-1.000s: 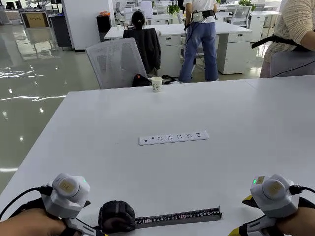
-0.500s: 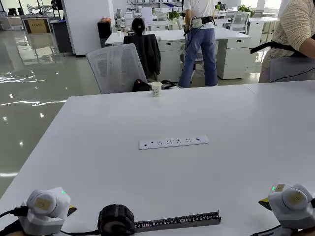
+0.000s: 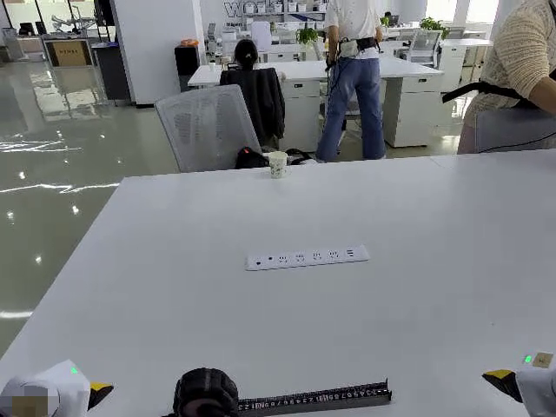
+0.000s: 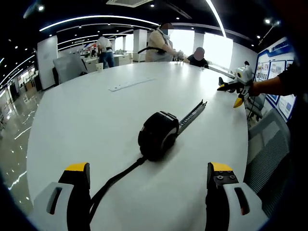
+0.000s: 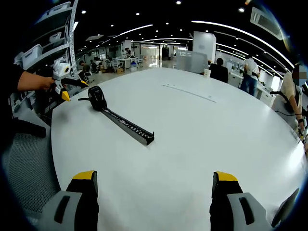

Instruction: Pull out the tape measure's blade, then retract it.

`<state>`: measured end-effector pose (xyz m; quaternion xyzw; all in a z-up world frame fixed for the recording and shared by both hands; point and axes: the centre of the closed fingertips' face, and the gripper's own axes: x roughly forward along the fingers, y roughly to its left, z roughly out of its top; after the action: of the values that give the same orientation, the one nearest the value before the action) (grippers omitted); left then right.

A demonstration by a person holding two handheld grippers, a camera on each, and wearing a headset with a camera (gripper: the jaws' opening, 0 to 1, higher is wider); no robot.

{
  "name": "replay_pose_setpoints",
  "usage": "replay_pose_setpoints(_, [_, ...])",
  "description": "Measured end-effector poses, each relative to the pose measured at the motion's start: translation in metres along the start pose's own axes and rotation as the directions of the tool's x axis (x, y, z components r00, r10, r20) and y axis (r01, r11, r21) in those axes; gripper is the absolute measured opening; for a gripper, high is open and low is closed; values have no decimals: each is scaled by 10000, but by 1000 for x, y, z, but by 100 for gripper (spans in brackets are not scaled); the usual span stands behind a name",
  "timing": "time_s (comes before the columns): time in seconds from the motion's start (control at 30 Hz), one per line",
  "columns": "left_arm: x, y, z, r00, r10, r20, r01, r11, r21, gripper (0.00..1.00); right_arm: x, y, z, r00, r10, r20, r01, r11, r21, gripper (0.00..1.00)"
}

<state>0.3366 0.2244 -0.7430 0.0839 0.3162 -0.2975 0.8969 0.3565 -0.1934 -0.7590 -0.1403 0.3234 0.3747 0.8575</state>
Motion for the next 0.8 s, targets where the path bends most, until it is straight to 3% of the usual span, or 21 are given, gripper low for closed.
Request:
replay_pose_setpoints(0.13, [-10,-2,-8,10000,66,44,-66,10000,-2,99,-12,-3,7,9966,-357,742,343,9992,204,99])
replay_pose_setpoints(0.3, [-23,-5,-15,9991,225,360,-206,9984,-528,99,-21,10,0,9983,-175,555,187,9996,-217,99])
replay_pose_setpoints(0.37, [-29,-5,-18,9985,345,424,-321,9979,-566,99,-24,14,-5,9995,-189,247,200,9988,-455,99])
replay_pose_setpoints(0.43, [-33,-5,-23,9985,431,340,-411,9976,-558,99,-28,21,-5,9994,-89,345,107,9986,-524,99])
replay_pose_setpoints(0.53, [-42,-7,-23,9977,519,437,-494,9972,-567,99,-35,20,-3,9974,-408,591,429,9985,-354,99])
replay_pose_setpoints(0.77, [-55,-9,-25,9966,637,525,-615,9972,-428,99,-50,23,-6,9919,-627,1104,618,9980,118,99])
replay_pose_setpoints(0.8, [-58,-7,-27,9953,843,478,-835,9964,-176,99,-53,23,-6,9893,-640,1309,636,9980,68,99])
